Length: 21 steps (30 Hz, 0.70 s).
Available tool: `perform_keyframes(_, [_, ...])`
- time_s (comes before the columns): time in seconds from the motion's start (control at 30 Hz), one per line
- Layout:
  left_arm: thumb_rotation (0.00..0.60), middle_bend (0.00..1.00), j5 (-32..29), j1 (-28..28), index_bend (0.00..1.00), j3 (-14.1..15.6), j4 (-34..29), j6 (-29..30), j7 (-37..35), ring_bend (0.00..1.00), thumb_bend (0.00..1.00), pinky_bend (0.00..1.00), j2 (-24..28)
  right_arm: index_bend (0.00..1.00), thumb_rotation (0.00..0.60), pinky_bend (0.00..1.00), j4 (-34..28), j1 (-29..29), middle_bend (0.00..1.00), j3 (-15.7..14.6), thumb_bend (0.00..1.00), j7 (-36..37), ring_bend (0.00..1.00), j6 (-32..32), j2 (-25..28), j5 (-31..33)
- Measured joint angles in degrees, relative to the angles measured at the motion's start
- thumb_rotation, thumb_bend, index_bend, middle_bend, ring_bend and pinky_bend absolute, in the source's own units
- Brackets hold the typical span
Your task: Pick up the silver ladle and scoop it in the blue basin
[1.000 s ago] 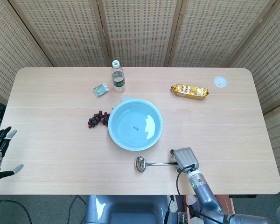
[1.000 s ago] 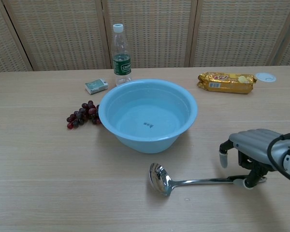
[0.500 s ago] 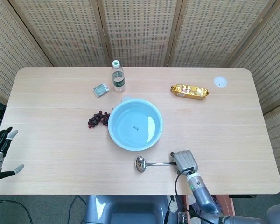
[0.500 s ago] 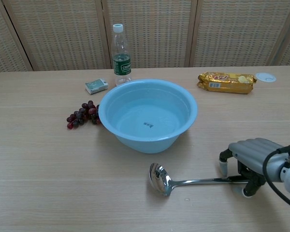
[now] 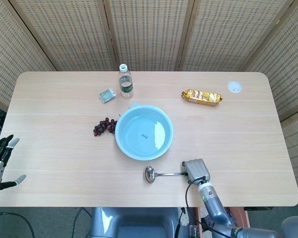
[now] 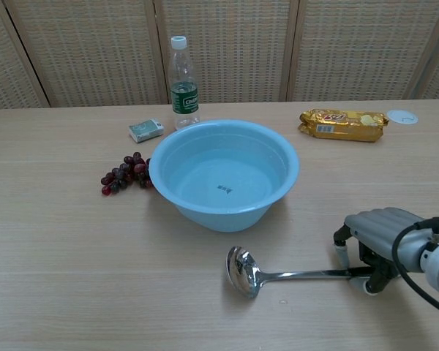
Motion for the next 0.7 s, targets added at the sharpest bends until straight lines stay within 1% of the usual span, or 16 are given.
perform_keyframes(0.1, [0.6, 0.0, 0.0, 0.0, 0.0, 0.0, 0.0, -0.1, 0.0, 0.0, 0.0, 0.0, 0.0, 0.66, 0.6, 1.0, -0.2, 0.2, 1.0, 0.0, 0.44, -0.4, 0.99, 0.2, 0.2, 0.5])
perform_keyframes(0.2, [0.6, 0.0, 0.0, -0.1, 0.0, 0.0, 0.0, -0.1, 0.1, 0.0, 0.0, 0.0, -0.1, 0.66, 0.6, 1.0, -0.4, 0.3, 1.0, 0.0, 0.51, -0.3, 0.99, 0.3, 0.4, 0.5])
perform_keyframes(0.3, [0.6, 0.0, 0.0, 0.0, 0.0, 0.0, 0.0, -0.1, 0.2, 0.0, 0.0, 0.0, -0.1, 0.69, 0.6, 1.0, -0.7, 0.4, 1.0, -0.1, 0.57, -0.1, 0.99, 0.3, 0.7, 0.5])
perform_keyframes(0.43, [0.6, 0.0, 0.0, -0.1, 0.0, 0.0, 0.0, -0.2, 0.2, 0.0, 0.0, 0.0, -0.1, 0.72, 0.6, 1.0, -1.5, 0.3, 1.0, 0.0, 0.68, 0.8, 0.99, 0.4, 1.4, 0.2])
perform_keyframes(0.6, [0.6, 0.0, -0.1, -0.1, 0.0, 0.0, 0.0, -0.2, 0.1, 0.0, 0.0, 0.0, 0.0, 0.78, 0.6, 1.0, -3.4, 0.1, 1.0, -0.3, 0.74, 3.2, 1.0, 0.1, 3.8, -1.4])
perform_keyframes(0.7, [0.6, 0.0, -0.1, -0.1, 0.0, 0.0, 0.0, -0.2, -0.1, 0.0, 0.0, 0.0, 0.0, 0.8, 0.6, 1.0, -4.9, -0.1, 1.0, -0.5, 0.75, 5.6, 1.0, 0.0, 5.7, -3.5])
